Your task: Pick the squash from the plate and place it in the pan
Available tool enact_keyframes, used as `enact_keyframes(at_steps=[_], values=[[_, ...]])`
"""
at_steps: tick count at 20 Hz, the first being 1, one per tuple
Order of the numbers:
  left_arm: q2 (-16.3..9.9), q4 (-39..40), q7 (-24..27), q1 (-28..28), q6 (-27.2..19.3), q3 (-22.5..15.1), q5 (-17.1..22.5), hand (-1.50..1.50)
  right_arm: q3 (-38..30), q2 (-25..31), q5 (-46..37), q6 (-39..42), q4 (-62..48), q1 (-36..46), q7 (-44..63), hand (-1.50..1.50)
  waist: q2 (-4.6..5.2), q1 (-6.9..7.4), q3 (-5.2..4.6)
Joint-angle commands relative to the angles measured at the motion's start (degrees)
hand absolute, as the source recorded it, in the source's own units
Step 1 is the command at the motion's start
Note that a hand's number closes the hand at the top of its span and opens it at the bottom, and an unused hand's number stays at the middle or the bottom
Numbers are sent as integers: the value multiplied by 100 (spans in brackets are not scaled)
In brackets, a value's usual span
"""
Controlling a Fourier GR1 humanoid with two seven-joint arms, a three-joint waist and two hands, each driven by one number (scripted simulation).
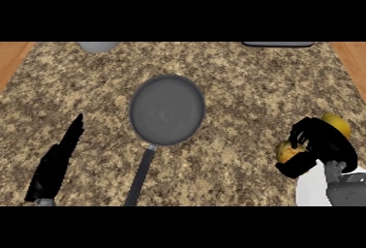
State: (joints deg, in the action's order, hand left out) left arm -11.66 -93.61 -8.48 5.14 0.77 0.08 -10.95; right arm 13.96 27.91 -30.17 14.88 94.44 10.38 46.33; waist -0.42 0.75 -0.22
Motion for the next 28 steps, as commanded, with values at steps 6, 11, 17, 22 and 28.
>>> enact_keyframes(at_steps=[6, 11, 17, 22, 28], values=[[15, -28, -39, -25, 76, -7, 49, 0, 986, -204, -2406, -1486, 1031, 1028, -194, 150, 25, 31, 19], [171, 266, 163, -104, -133, -60, -191, 0, 1149, -1021, -2691, -1391, 395, 2077, -104, 150, 54, 33, 18], [-20, 134, 145, -88, 135, 182, 66, 0, 812, -2153, -2417, -1745, -1232, 3174, -450, 150, 66, 68, 20], [164, 142, -132, -384, 14, 9, -106, 0, 491, -2762, -2097, -2556, -2947, 3850, -866, 150, 89, 100, 22], [120, -221, -279, -239, 233, -76, -5, 0, 697, -2784, -1059, -3348, -4740, 4695, -1230, 150, 118, 287, 24]])
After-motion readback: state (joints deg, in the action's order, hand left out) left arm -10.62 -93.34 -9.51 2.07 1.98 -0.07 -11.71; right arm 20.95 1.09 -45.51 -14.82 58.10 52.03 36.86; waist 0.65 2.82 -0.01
